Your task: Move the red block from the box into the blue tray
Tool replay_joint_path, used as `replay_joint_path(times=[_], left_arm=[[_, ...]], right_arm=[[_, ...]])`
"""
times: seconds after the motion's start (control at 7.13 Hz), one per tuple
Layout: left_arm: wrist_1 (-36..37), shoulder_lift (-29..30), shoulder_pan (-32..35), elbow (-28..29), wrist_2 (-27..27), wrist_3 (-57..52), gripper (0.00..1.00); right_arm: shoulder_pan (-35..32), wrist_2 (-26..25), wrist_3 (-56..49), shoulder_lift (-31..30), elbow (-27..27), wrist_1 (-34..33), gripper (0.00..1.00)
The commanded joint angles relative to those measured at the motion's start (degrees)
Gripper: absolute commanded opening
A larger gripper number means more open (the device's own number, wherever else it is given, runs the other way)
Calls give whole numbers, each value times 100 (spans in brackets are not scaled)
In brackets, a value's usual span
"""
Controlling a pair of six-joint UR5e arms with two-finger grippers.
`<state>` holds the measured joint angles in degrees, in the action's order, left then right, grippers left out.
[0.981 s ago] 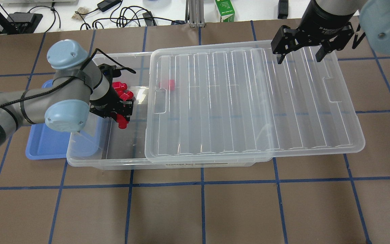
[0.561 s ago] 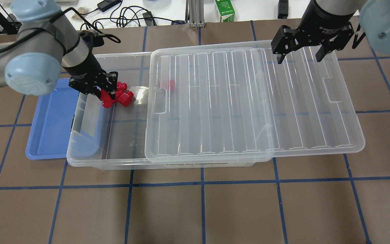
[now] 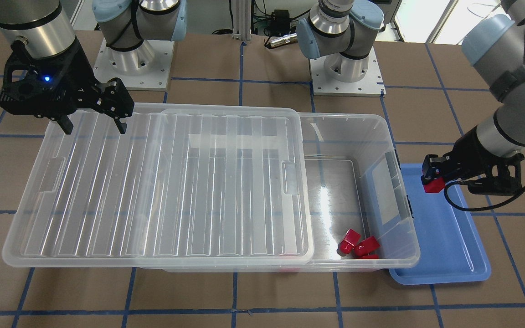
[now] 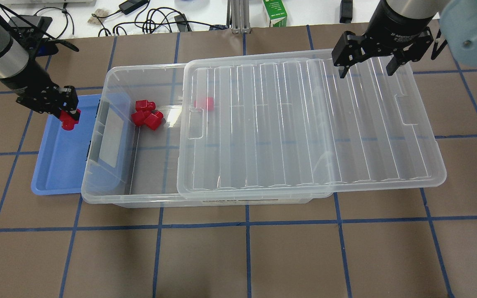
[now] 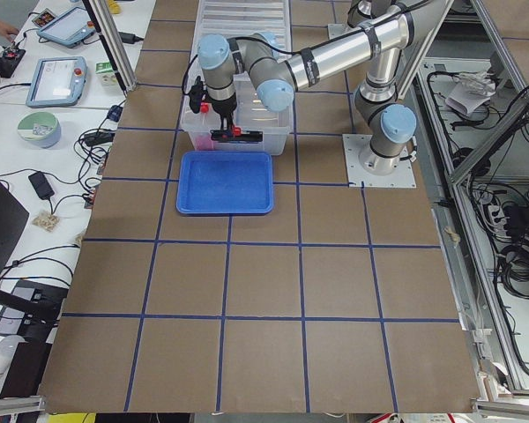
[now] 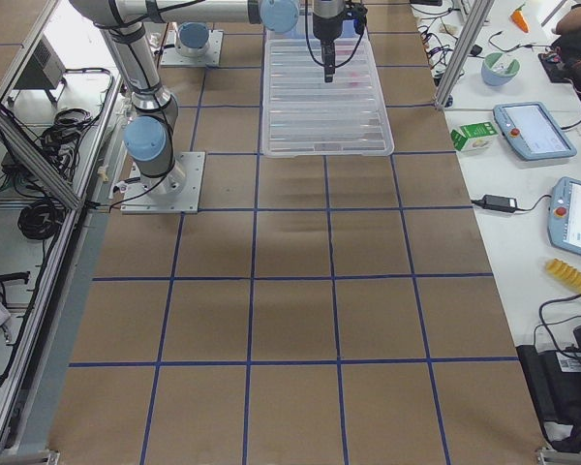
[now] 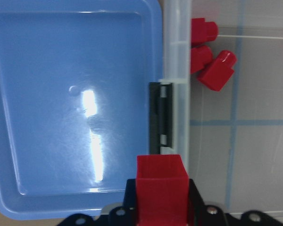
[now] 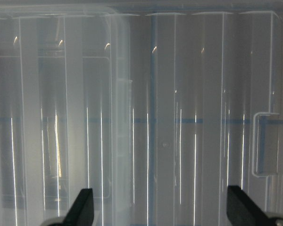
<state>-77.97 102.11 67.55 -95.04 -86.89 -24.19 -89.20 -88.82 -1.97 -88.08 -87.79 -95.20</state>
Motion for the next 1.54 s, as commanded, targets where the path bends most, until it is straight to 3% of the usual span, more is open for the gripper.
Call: replay_joint_path(times=[0.0,0.28,0.56,0.7,0.84,0.98,1.26,1.4], left_arm=[[1074,448,-329,-406,-29,-673,5],[2254,792,-637,-1084,14,-745,5],[2356,968,-655,-1112,-12,-763,6],[2591,1073,-664,-1113,-47,-789,71],[2541,979,-664,-1052,-56,-754,96],[2288,812,-577,-956,-65,-719,100],[494,400,-472,68,-65,-597,100],[-368,215,-166,552,-82,-361,100]], right_arm=[[156,-38,-353,36,42,-33,100],[1196,-12,-1125,45,-10,2,100],[2445,14,-2810,167,-446,-216,100],[2851,-3,-3226,168,-998,-975,100],[3021,-12,-3396,177,-1552,-1635,100],[2996,14,-3328,160,-1879,-1929,100],[2830,451,-2950,159,-1952,-1923,100],[2681,436,-2766,185,-1979,-1906,100]])
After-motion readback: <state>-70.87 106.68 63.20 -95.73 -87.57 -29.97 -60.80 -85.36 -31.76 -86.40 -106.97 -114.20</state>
